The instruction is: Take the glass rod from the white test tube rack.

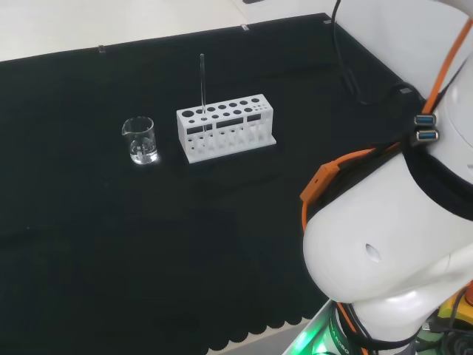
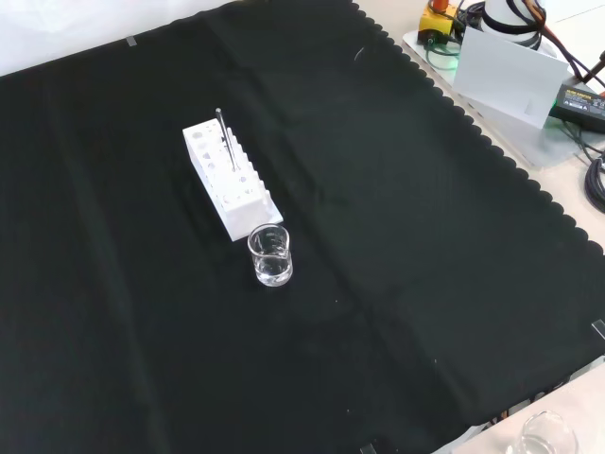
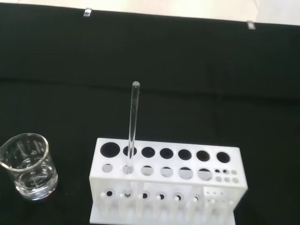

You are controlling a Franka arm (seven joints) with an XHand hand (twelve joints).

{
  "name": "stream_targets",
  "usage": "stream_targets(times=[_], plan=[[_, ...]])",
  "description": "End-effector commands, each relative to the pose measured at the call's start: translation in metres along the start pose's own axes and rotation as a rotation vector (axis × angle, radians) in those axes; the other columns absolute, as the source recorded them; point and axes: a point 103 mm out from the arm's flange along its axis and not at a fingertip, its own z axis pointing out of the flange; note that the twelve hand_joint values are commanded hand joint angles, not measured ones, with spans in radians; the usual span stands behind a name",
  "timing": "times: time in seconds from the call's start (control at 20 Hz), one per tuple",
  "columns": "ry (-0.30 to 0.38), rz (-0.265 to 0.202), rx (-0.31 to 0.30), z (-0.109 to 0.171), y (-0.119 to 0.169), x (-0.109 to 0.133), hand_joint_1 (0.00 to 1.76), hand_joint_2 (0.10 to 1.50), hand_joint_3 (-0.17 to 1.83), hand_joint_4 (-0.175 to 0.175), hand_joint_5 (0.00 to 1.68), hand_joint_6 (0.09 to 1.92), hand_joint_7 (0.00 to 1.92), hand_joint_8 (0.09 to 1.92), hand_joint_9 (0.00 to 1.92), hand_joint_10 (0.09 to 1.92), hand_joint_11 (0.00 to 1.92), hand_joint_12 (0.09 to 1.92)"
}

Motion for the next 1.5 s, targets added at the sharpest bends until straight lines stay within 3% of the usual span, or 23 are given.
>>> stream_targets(times=[0.05,0.2,0.8,1.5], plan=[[0.027,-0.027,-0.019,0.03,0.037,-0.004,0.48,1.28,-0.17,-0.104,0.26,0.09,0.23,0.78,0.32,0.82,0.06,1.44],[0.032,-0.019,-0.015,0.045,0.049,-0.002,0.48,1.28,-0.17,-0.106,0.27,0.09,0.27,0.78,0.36,0.81,0.09,1.43],[0.052,-0.064,-0.002,0.096,0.079,0.013,0.48,1.29,-0.17,-0.106,0.31,0.09,0.32,0.77,0.42,0.78,0.14,1.41],[0.06,-0.084,0.043,0.146,0.094,0.017,0.47,1.3,-0.17,-0.103,0.34,0.09,0.38,0.76,0.47,0.76,0.19,1.4]])
